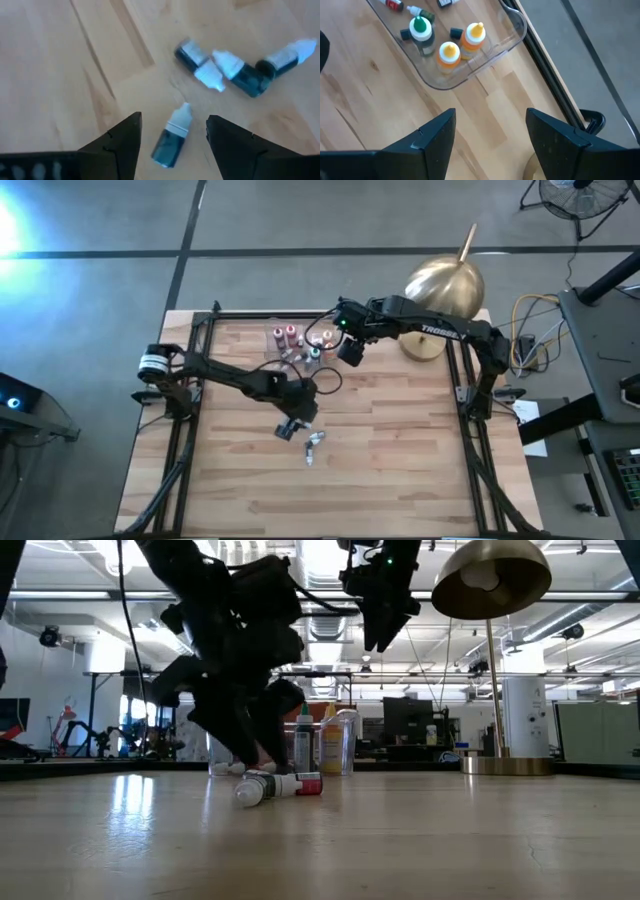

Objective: Pick & Place food coloring
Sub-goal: Put the small blue food coloring bottle into the transparent bin

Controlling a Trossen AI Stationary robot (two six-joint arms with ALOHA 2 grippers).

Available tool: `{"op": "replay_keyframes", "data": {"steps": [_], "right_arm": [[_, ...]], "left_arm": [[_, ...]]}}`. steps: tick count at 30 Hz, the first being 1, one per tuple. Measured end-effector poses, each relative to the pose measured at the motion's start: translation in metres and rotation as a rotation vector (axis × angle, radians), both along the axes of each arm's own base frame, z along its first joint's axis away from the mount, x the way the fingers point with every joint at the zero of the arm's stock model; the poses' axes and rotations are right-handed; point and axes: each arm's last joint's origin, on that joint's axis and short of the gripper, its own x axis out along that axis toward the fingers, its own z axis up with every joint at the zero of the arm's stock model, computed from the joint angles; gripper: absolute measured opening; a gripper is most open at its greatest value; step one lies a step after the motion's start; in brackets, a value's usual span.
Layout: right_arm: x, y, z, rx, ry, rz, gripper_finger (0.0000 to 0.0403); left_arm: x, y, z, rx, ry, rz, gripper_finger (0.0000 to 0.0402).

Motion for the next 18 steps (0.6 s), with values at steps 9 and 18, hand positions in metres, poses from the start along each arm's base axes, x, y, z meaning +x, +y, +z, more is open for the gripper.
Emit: {"op": "replay_keyframes", "data": {"steps": [9,18], "right_arm": [[0.0,0.0,-0.001,0.0,0.003,0.0,0.0233],[0.0,0.0,-0.001,-0.002,0.005,0.003,0.0233]], "left_arm": [[0.004,0.0,-0.016,0.01,0.045,-0.02,0.0136],[0.005,0.001,-0.021,0.067,0.064,0.037,0.0066]]}}
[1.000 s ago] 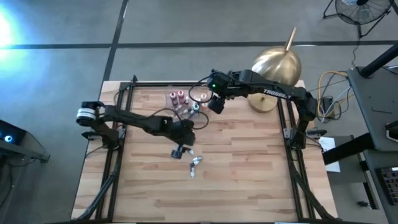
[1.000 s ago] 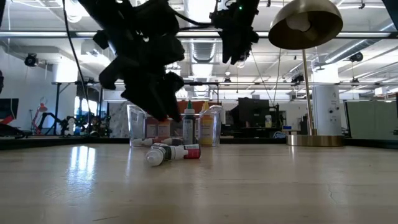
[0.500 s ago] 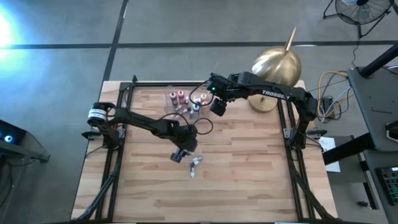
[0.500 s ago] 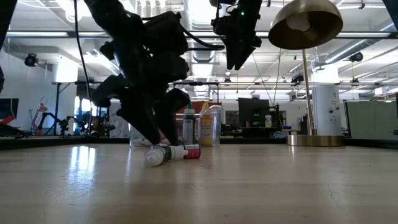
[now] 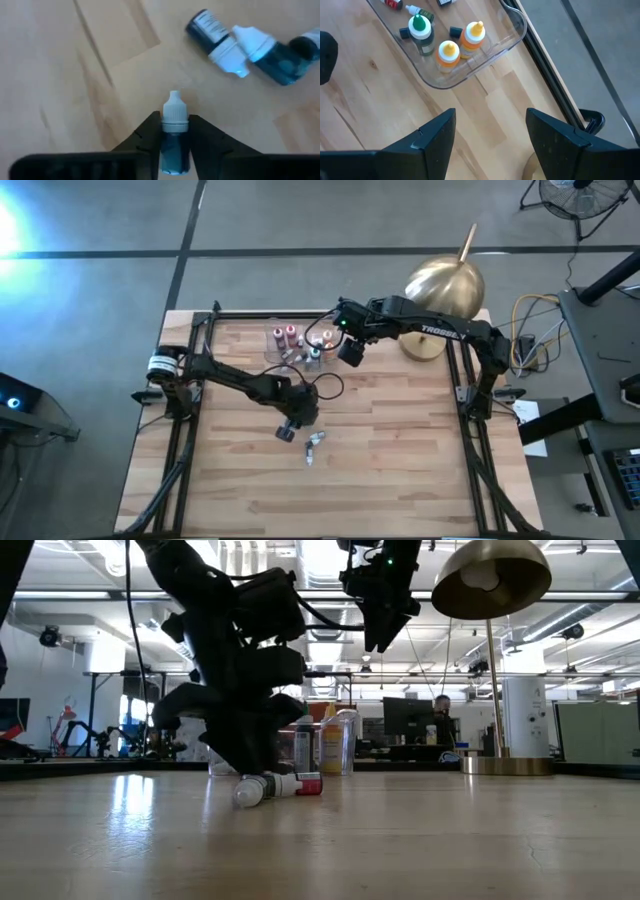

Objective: Pick & Place food coloring
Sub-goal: Put the small blue food coloring bottle into the transparent bin, then put the small red food coloring bottle into the transparent bin

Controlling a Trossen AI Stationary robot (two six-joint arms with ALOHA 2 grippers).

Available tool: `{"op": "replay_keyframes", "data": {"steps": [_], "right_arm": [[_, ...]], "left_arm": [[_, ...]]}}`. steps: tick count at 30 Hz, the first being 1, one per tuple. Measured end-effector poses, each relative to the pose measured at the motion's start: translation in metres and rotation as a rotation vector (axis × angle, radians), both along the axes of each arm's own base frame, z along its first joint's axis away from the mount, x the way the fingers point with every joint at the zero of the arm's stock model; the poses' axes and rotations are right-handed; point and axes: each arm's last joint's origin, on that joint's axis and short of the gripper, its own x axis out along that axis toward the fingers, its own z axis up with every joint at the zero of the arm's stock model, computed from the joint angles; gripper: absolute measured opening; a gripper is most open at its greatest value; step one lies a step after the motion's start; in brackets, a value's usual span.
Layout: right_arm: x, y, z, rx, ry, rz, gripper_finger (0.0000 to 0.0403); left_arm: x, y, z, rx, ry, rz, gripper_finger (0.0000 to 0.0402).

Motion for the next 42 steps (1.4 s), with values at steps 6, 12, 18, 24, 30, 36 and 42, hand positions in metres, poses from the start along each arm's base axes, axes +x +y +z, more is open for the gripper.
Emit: {"op": "replay_keyframes", "data": {"steps": [6,12,18,24,30,36,42], "right_arm": [[0.0,0.0,0.001,-0.003,0.0,0.002,0.0233],[-0.002,-0.002,0.011,-0.075,-0.022,-0.024,0.0233],[-0.001,-0.004,0.024,-0.122,-0.065,-0.043,0.0233],[0.0,-0.004,0.028,-0.128,-0.094,-0.047,0.0233],[0.001,-0.004,0.029,-0.13,-0.106,-0.049,0.0233],[0.001,-0.004,0.029,-0.129,-0.109,-0.051,0.0233],[0.002,-0.004,0.029,-0.131,-0.109,-0.042,0.0233]], "left_arm": [[-0.004,0.008,0.028,0.026,0.003,0.149,0.0039],[-0.022,0.033,0.077,0.164,-0.085,0.369,0.004],[-0.048,0.081,0.118,0.307,-0.249,0.776,0.0041],[-0.066,0.126,0.123,0.126,-0.299,1.036,0.0052],[-0.065,0.132,0.115,0.027,-0.263,1.004,0.0123],[-0.07,0.124,0.123,0.161,-0.258,0.995,0.0182],[-0.08,0.104,0.147,0.109,-0.35,0.94,0.0191]]}}
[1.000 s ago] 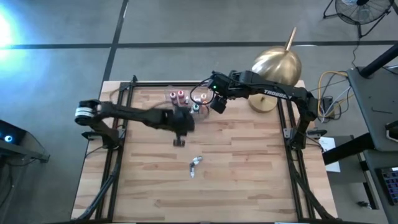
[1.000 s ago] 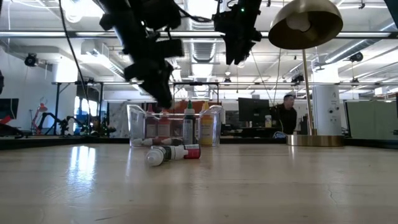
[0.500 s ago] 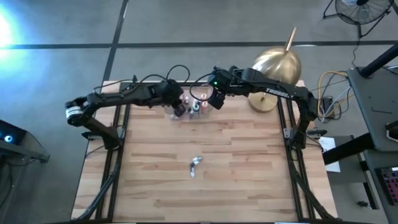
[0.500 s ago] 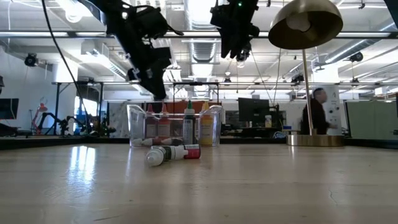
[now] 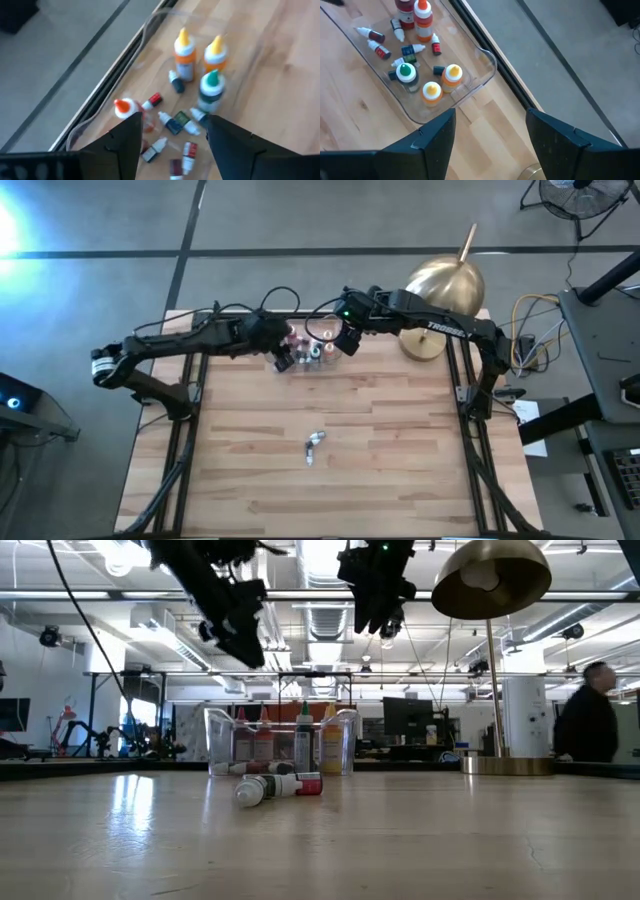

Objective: Pick & Place food coloring
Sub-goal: Put the small red food coloring bottle into the transparent bin

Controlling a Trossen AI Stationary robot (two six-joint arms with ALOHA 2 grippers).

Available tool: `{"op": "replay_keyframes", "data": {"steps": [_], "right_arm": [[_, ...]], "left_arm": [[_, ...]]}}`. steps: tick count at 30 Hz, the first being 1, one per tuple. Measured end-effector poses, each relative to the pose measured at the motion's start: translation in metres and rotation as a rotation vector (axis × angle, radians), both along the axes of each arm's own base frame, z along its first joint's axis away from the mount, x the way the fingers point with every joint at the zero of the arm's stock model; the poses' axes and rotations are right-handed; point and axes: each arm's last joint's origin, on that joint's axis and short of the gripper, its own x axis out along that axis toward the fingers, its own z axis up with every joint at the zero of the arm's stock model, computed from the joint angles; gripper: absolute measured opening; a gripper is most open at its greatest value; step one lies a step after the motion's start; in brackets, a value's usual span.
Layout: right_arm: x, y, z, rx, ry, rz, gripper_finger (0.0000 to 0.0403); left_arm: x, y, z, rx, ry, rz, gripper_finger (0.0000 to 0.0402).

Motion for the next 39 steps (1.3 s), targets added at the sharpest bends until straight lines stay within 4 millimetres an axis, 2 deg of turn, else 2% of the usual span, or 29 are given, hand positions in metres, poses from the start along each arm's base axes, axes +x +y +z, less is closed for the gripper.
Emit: {"op": "replay_keyframes", "data": {"steps": [6,12,16,20,26,32,35,39], "right_arm": [[0.001,0.003,0.0,-0.041,0.064,0.112,0.0233],[0.005,0.016,0.0,-0.078,0.126,0.26,0.0233],[0.01,0.028,0.0,-0.06,0.09,0.282,0.0233],[0.014,0.048,0.0,-0.025,0.041,0.258,0.0233],[0.018,0.081,0.0,0.033,-0.038,0.21,0.0233],[0.018,0.114,0.0,0.13,-0.13,0.11,0.0233],[0.014,0.134,-0.002,0.192,-0.145,0.038,0.0233],[0.003,0.164,-0.008,0.258,-0.122,-0.045,0.0233]], "left_arm": [[-0.01,-0.026,0.019,-0.068,-0.138,0.022,0.0192],[-0.008,-0.074,0.027,-0.162,-0.224,-0.086,0.0192],[-0.005,-0.107,0.014,-0.194,-0.175,-0.198,0.0192],[-0.008,-0.127,-0.009,-0.202,-0.101,-0.228,0.0192],[-0.021,-0.142,-0.041,-0.225,0.004,-0.253,0.0192],[-0.031,-0.158,-0.065,-0.249,0.036,-0.291,0.0192],[-0.031,-0.164,-0.071,-0.257,-0.004,-0.319,0.0192],[-0.028,-0.169,-0.07,-0.319,-0.054,-0.408,0.0192]]}}
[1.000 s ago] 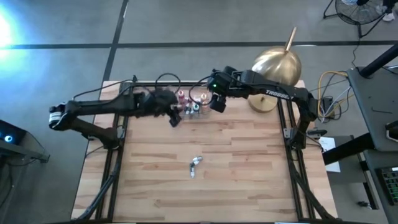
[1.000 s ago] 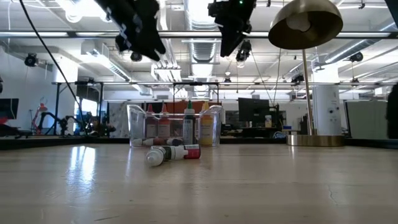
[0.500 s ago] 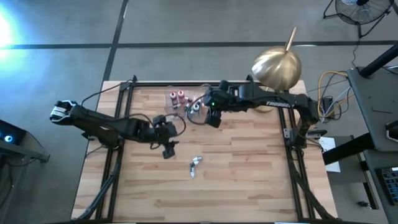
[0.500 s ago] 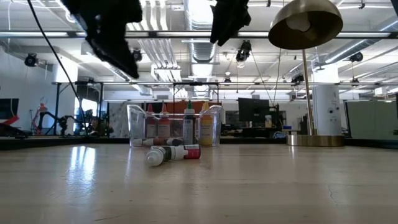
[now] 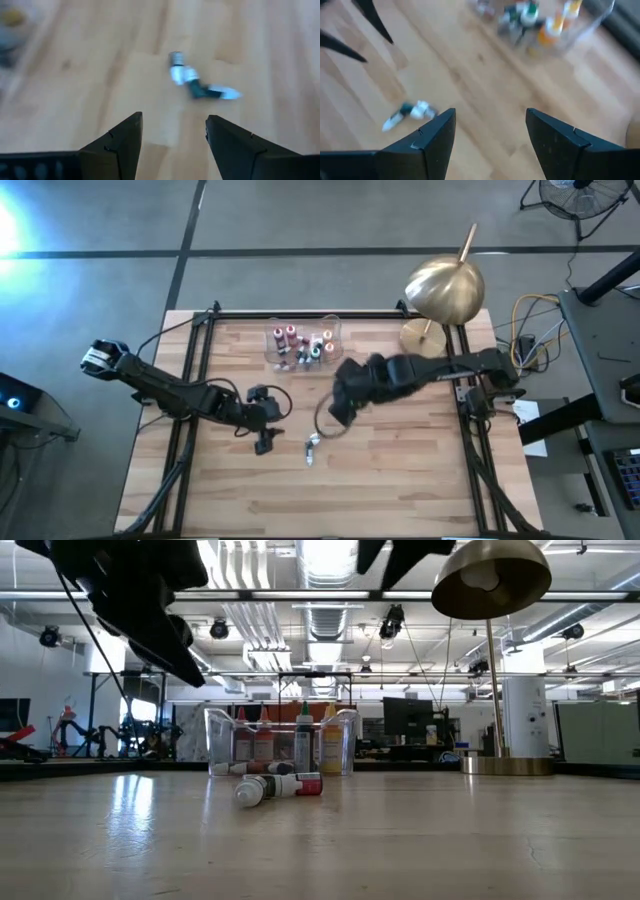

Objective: Pick & Place food coloring
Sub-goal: Put the small red food coloring bottle into the transparent bin

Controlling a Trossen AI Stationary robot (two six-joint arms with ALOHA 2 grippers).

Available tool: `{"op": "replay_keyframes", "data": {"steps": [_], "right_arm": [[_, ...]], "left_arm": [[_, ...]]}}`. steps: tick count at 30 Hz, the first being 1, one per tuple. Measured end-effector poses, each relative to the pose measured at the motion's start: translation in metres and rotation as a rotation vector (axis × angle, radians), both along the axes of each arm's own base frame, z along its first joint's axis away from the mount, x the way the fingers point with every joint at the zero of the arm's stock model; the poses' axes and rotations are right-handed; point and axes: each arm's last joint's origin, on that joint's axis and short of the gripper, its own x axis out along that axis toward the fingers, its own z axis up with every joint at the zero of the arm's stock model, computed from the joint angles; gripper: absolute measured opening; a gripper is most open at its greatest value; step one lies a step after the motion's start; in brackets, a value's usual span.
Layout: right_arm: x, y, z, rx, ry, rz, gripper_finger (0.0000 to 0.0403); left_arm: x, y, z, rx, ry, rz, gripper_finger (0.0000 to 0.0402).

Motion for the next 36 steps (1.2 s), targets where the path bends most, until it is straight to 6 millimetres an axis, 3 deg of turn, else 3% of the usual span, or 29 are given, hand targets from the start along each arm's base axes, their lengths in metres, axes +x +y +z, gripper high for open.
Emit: {"op": "replay_keyframes", "data": {"steps": [7,17,23,28,36], "right_arm": [[-0.018,0.044,-0.01,0.072,0.03,-0.106,0.0233],[-0.031,0.074,-0.035,0.191,0.081,-0.233,0.0233],[-0.037,0.085,-0.051,0.258,0.139,-0.3,0.0233],[-0.036,0.087,-0.063,0.281,0.155,-0.288,0.0233],[-0.034,0.083,-0.091,0.273,0.165,-0.285,0.0233]], "left_arm": [[0.002,-0.002,0.001,0.059,-0.018,-0.136,0.0192],[0.0,-0.001,-0.004,0.131,0.0,-0.203,0.0192],[-0.001,-0.002,-0.009,0.179,-0.011,-0.267,0.0192],[0.006,-0.006,-0.016,0.086,-0.222,-0.319,0.0192],[0.024,-0.016,-0.041,-0.149,-0.093,-0.069,0.0192]]}}
